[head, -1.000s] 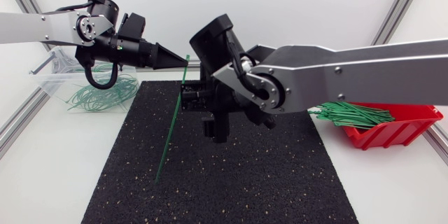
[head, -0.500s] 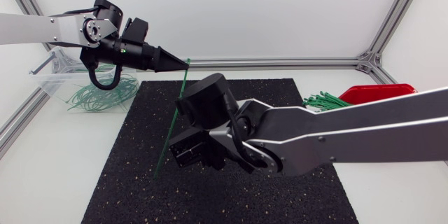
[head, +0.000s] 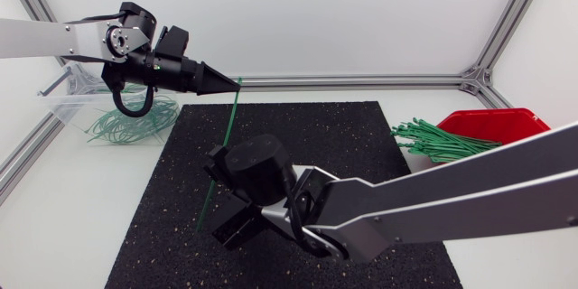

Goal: Take a green cable tie from the red box, thread the tail through the head to close it, then place it in the transparent bin on the left.

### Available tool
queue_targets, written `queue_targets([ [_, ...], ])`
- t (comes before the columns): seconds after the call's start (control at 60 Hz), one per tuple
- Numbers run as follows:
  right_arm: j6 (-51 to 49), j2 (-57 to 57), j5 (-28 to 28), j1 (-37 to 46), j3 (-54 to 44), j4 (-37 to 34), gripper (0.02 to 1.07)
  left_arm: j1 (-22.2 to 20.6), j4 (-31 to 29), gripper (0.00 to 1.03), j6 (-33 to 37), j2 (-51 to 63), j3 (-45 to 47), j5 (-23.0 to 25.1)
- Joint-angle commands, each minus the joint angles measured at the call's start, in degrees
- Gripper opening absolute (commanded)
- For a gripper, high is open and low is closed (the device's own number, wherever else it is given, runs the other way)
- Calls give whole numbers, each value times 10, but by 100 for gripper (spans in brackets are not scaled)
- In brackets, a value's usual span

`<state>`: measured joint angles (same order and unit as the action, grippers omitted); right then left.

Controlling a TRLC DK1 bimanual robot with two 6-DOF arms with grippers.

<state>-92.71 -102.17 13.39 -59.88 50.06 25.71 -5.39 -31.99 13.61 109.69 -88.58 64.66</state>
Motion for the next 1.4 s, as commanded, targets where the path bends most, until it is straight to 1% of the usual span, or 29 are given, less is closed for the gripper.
queue_targets([
  [0.0, -29, -22, 2, -9, -15, 13, 87, 3, -10, 3, 13, 11, -20, 6],
  [0.2, -43, -35, -6, -20, -17, 32, 61, 4, -11, 3, 14, 16, -21, 6],
  [0.25, -45, -38, -6, -23, -18, 36, 61, 4, -11, 3, 14, 18, -21, 6],
  [0.317, -46, -39, -8, -28, -18, 36, 52, 5, -11, 3, 16, 21, -21, 6],
  [0.333, -47, -40, -9, -29, -18, 36, 52, 6, -11, 3, 17, 21, -21, 6],
  [0.517, -61, -66, -12, -36, -17, 72, 52, 7, -14, 3, 21, 23, -16, 6],
  [0.583, -62, -71, -12, -39, -15, 73, 52, 6, -18, 3, 23, 24, -17, 6],
  [0.633, -63, -74, -13, -41, -14, 74, 46, 5, -19, 3, 24, 24, -16, 6],
  [0.667, -63, -79, -13, -41, -13, 81, 44, 4, -20, 3, 26, 25, -17, 6],
  [0.9, -77, -107, -20, -41, -9, 126, 44, 3, -30, 3, 32, 25, -20, 6],
  [0.95, -81, -110, -24, -40, -10, 138, 41, 4, -32, 3, 32, 27, -21, 6],
  [1.083, -84, -111, -30, -40, -13, 152, 39, 11, -34, 3, 34, 39, -24, 7],
  [1.133, -85, -111, -32, -40, -14, 157, 39, 13, -44, 3, 41, 46, -28, 13],
  [1.267, -91, -111, -33, -37, -19, 166, 39, 26, -84, 3, 81, 58, -40, 55],
  [1.383, -94, -110, -36, -34, -26, 174, 39, 32, -89, 3, 88, 63, -44, 81],
])
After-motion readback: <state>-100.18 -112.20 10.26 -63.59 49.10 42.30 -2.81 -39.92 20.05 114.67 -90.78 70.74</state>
